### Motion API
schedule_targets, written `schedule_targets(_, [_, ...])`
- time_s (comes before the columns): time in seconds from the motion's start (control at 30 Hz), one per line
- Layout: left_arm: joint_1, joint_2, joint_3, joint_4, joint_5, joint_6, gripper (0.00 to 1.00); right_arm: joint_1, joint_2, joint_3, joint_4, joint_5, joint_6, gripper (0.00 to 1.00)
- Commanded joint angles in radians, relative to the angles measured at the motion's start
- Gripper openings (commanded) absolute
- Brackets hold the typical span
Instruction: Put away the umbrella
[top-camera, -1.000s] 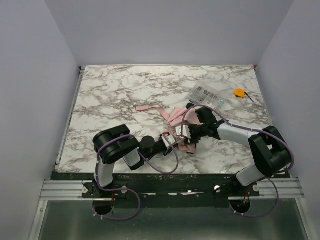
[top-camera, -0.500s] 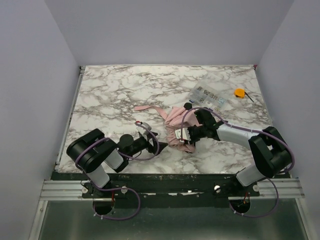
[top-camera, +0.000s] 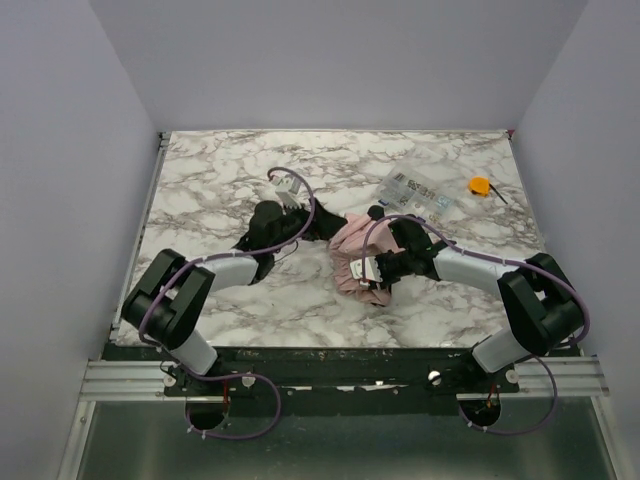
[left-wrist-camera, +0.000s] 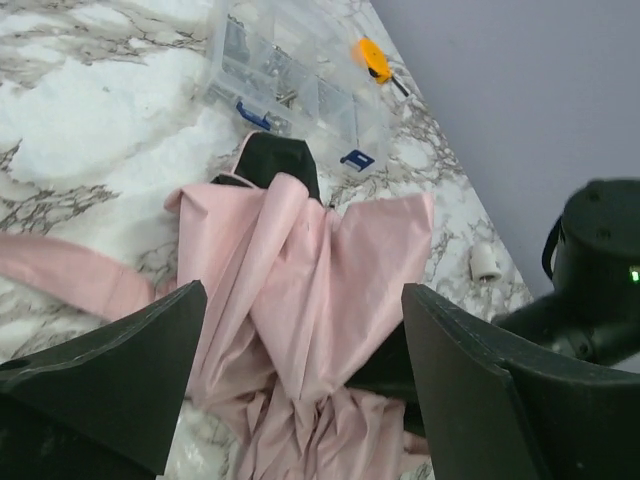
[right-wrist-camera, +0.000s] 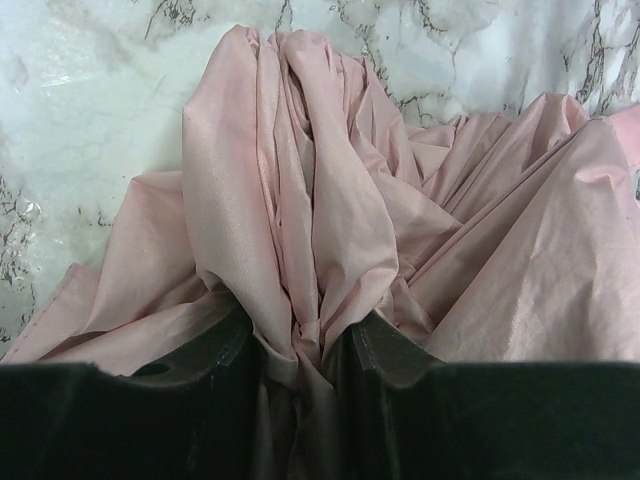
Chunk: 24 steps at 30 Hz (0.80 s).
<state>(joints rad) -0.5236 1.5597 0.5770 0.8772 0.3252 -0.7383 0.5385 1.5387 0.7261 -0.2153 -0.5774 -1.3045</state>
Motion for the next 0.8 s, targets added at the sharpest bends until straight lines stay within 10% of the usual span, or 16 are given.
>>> schedule_targets(0.0, [0.004, 0.123, 0.231, -0.418, 0.015, 0.024, 0.77, 0.003, 0.025, -0.019, -0.163, 0.015, 0.01, 0.27])
schedule_targets(0.33, [-0.01, 0.299, 0.447, -0.699, 0.096, 0.141, 0.45, 0.003, 0.021, -0.013, -0.16, 0.011, 0.02, 0.27])
schedule_targets(0.77, [-0.195, 0.254, 0.251, -0.711, 0.123, 0.105, 0.41, 0.019, 0.023, 0.042, -0.29, -0.036, 0.022, 0.26])
